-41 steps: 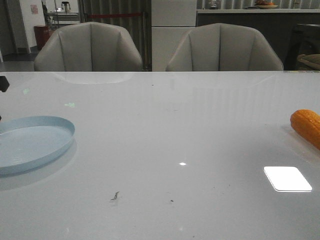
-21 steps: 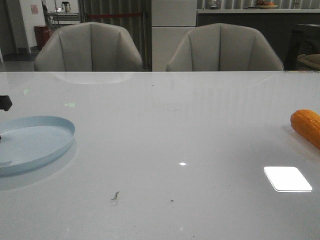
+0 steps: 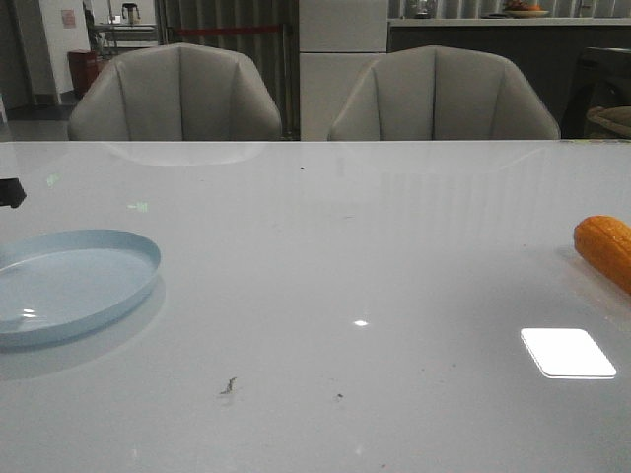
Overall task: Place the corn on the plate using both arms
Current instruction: 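Lower the left gripper to the blue plate's rim and push it inward, then lift the left gripper away from the plate and withdraw it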
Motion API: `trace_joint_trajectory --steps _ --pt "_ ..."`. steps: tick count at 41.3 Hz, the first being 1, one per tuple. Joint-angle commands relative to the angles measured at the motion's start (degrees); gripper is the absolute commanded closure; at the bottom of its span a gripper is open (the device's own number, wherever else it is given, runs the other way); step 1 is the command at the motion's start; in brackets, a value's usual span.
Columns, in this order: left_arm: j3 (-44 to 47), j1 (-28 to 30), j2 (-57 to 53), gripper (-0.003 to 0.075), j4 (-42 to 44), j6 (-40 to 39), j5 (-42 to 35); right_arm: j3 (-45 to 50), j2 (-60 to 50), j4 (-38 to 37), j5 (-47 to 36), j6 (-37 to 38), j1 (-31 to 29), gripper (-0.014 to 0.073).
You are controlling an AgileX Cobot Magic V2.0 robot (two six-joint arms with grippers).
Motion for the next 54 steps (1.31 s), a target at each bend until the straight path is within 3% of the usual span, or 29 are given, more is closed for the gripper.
trace_joint_trajectory --steps 1,11,19,33,43,47,54 --pt "-4.3 -1.0 -2.4 0.0626 -4.0 -0.1 3.5 -1.9 -0.3 0.2 -3.9 0.1 0.1 0.0186" --pt "-12.7 -7.0 -2.4 0.0626 -9.6 -0.1 6.1 -1.9 -0.3 0.2 -3.9 0.1 0.1 0.0186" --pt "-14.3 -14.0 -2.4 0.0626 -15.1 -0.1 3.2 -1.9 -0.3 0.2 -3.4 0.1 0.1 0.0186" --pt "-14.3 -25.6 -0.1 0.0626 -15.1 -0.1 -1.1 -1.9 -0.3 0.2 -0.2 0.1 0.1 0.0186" --pt "-14.3 -29.1 2.5 0.0622 -13.5 -0.1 -2.3 -1.9 -0.3 0.2 1.2 0.1 0.1 0.0186" --pt "-14.3 -29.6 3.9 0.0575 -13.0 -0.1 -2.1 -1.9 -0.3 0.2 1.3 0.1 0.1 0.0186" --pt "-14.3 -29.7 6.3 0.0397 -12.5 -0.1 -1.5 -1.9 -0.3 0.2 1.3 0.1 0.1 0.0186"
